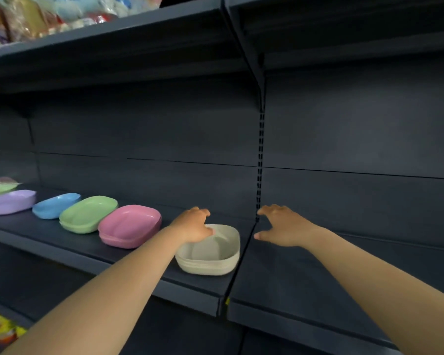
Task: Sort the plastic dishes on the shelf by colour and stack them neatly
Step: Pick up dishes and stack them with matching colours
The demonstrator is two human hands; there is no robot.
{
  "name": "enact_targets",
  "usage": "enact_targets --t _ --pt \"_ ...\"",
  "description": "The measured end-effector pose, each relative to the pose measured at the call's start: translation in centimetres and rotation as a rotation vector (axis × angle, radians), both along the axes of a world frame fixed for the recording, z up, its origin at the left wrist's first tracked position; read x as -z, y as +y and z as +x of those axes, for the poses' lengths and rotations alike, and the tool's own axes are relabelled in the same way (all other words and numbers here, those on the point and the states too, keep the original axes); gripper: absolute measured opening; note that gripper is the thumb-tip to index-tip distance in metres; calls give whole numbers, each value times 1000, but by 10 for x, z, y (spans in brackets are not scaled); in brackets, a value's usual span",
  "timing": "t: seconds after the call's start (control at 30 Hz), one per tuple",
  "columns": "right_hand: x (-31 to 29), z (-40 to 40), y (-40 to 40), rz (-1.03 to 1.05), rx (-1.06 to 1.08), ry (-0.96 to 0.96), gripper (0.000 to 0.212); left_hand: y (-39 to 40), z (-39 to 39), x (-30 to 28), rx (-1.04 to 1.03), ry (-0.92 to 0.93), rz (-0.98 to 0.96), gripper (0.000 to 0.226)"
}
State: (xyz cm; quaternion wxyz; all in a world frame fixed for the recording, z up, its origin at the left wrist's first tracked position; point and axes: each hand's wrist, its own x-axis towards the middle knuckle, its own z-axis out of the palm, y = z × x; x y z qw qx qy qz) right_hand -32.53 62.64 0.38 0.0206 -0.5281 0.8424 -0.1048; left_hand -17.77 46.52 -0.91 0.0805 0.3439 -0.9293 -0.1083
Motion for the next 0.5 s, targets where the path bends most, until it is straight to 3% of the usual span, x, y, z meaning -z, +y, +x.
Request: enact_targets --t 0.2,0.37,0.5 --pt "32 9 -76 -39 2 -317 78 -46 -1 27 -59 128 255 64" --pt "61 10 -89 -55 44 -491 47 -56 1 57 -60 236 427 41" --pt "70 12 -86 -98 76 -601 72 -61 0 69 -62 348 558 50"
